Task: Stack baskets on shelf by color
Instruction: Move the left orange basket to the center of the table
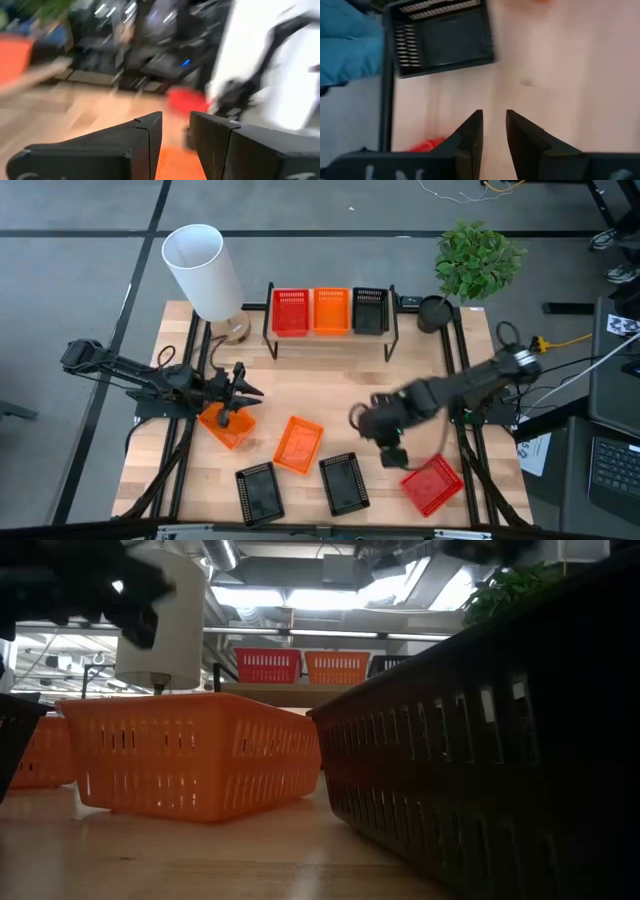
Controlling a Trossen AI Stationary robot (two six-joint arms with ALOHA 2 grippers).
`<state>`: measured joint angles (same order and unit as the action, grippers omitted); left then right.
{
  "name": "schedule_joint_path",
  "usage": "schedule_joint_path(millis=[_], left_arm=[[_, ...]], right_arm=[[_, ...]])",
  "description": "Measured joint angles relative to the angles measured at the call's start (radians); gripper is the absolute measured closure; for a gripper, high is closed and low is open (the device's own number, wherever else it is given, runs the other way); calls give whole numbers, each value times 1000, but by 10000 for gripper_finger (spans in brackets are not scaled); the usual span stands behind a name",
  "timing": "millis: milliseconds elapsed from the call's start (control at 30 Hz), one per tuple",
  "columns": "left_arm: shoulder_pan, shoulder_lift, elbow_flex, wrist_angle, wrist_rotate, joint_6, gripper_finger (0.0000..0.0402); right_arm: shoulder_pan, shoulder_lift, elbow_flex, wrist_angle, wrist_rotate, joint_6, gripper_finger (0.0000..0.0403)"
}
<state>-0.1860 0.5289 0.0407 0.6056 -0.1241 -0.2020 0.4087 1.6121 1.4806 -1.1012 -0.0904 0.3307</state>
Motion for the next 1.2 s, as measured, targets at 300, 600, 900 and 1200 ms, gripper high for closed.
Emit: schedule_joint_path(millis=[300,600,900,1200], left_arm=[[-59,140,536,-1203,-90,-365,333],[-207,450,680,-1728,174,-861,363],[-172,766,649,-1200,-37,-852,397],[-96,967,974,-956,-42,-398,401]], right_arm=[[173,-289,-529,528,4,416,320],[199,-322,-589,618,72,369,320],[199,-322,-582,613,36,293,320],[200,-322,-582,613,36,290,320]])
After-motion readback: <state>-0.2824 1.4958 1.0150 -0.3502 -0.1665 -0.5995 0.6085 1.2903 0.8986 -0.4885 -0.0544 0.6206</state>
